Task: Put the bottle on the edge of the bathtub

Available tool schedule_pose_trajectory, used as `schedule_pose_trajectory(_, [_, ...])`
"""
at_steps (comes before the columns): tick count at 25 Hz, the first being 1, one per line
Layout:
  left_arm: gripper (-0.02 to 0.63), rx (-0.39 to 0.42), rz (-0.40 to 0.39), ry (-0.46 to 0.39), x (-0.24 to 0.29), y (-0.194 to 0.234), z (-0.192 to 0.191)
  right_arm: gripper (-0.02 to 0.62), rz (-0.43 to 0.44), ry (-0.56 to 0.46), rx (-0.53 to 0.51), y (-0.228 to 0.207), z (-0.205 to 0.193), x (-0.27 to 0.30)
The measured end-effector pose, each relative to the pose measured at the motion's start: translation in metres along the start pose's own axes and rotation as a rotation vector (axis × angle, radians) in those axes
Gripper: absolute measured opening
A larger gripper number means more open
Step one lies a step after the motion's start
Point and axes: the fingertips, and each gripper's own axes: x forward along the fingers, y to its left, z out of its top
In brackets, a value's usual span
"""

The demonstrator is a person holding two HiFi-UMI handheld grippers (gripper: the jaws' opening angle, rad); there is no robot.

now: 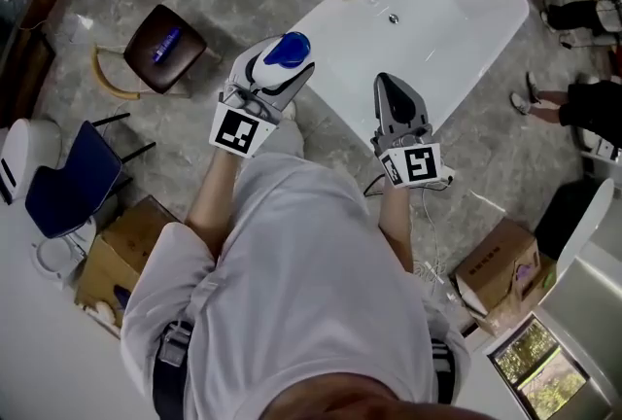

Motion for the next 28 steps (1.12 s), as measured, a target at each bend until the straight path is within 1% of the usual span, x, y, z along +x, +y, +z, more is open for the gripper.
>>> schedule_pose_trajectory(2, [0.25,0.022,-0.015,-0.009,0.016,0.012,-0.007,0.002,-0.013,-0.012,-0.003,-0.011,-0.002,0.017])
schedule_pose_trajectory(6, [0.25,-0.011,-0.024,-0.012,0.041,0.033,-0.022,0.002,-0.022,-0.04,0.018,-0.027,-0.009,0.046])
schedule_pose_trajectory(8, [0.25,0.004,-0.03,0.0,0.053,0.04,-0.032,0.002,-0.014,-0.039,0.02,-0.033,-0.015,0.059])
schedule_pose_trajectory(10, [0.25,0.022,-0.033,-0.009,0.064,0.046,-0.042,0.002,-0.015,-0.034,0.013,-0.039,-0.022,0.071])
schedule_pose_trajectory(13, [0.25,0.036,-0.024,-0.016,0.081,0.052,-0.062,0.002,-0.012,-0.033,0.012,-0.048,-0.036,0.086])
schedule_pose_trajectory(16, [0.25,0.023,-0.027,0.0,0.096,0.051,-0.089,0.002,0.011,-0.033,0.017,-0.055,-0.053,0.096])
schedule_pose_trajectory(20, [0.25,0.011,-0.047,0.009,0.112,0.047,-0.132,0.002,0.041,-0.027,0.001,-0.063,-0.091,0.11])
schedule_pose_trajectory(23, [0.25,0.011,-0.059,0.005,0.124,0.044,-0.169,0.002,0.044,-0.02,-0.008,-0.071,-0.127,0.121])
schedule_pose_trajectory(28, [0.25,0.03,-0.093,0.006,0.146,0.042,-0.247,0.002,0.045,-0.003,-0.007,-0.081,-0.194,0.14])
